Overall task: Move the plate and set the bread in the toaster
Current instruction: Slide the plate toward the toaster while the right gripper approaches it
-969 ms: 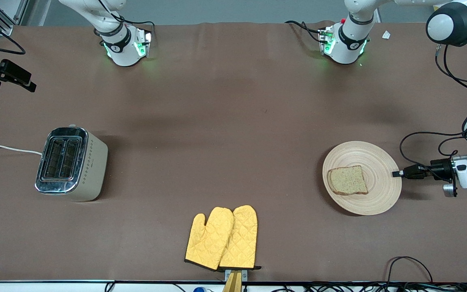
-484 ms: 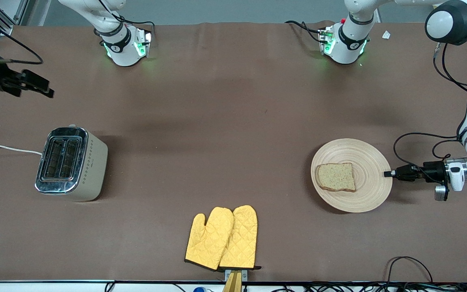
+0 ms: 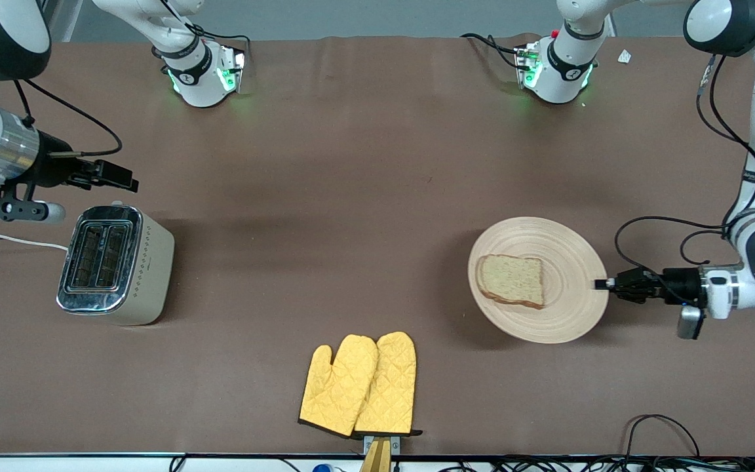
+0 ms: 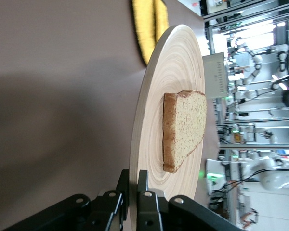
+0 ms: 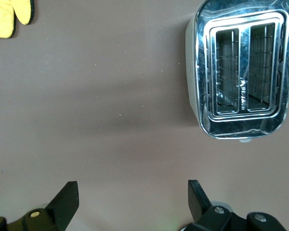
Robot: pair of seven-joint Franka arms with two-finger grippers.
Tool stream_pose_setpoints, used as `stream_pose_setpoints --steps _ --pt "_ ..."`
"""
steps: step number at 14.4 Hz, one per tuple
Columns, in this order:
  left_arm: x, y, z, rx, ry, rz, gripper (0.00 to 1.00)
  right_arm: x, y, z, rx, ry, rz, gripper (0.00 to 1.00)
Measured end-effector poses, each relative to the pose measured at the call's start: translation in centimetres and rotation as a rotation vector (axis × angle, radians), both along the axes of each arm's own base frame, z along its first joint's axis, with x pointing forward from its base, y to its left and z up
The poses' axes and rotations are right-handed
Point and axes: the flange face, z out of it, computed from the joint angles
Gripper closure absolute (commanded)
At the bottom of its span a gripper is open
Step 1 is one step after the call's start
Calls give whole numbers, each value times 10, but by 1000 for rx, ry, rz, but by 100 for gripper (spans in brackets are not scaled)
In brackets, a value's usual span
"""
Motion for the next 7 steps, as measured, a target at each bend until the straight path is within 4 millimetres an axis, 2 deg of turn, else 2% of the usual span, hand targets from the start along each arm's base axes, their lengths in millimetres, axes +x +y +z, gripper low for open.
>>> stream_pose_setpoints --steps 3,7 --pt "8 -67 18 -30 11 -24 100 7 12 -19 44 -14 -26 0" --pt "-3 -144 4 -32 8 -31 100 10 18 -49 74 -11 -46 0"
